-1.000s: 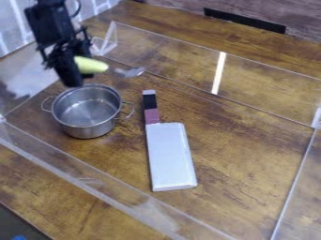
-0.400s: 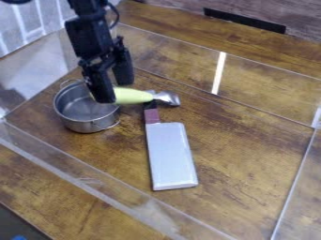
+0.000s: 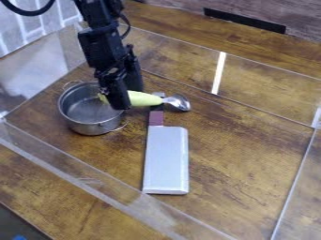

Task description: Remove the spoon from the inside silver pot and put it on the table

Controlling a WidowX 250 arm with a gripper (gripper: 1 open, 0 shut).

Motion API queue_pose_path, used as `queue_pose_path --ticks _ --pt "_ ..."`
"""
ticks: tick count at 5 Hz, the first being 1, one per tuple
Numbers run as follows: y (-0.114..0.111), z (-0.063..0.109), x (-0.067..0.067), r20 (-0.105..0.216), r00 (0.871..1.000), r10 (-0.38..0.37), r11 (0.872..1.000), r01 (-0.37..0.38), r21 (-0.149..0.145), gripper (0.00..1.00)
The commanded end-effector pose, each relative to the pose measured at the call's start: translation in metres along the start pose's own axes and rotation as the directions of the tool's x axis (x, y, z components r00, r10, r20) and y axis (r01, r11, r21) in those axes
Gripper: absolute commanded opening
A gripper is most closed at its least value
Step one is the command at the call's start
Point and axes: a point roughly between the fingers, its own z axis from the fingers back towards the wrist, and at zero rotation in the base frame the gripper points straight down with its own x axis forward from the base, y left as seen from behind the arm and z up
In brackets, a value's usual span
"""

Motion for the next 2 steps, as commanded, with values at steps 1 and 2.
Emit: queue_pose_path --ticks 1,2 --pt "0.0026 0.0037 -0.0115 0.006 0.998 -0.064 0.998 0.064 -0.011 0.00" --pt "0.0041 0.0059 -0.0109 0.007 0.995 -0.096 0.995 0.096 -0.001 0.00"
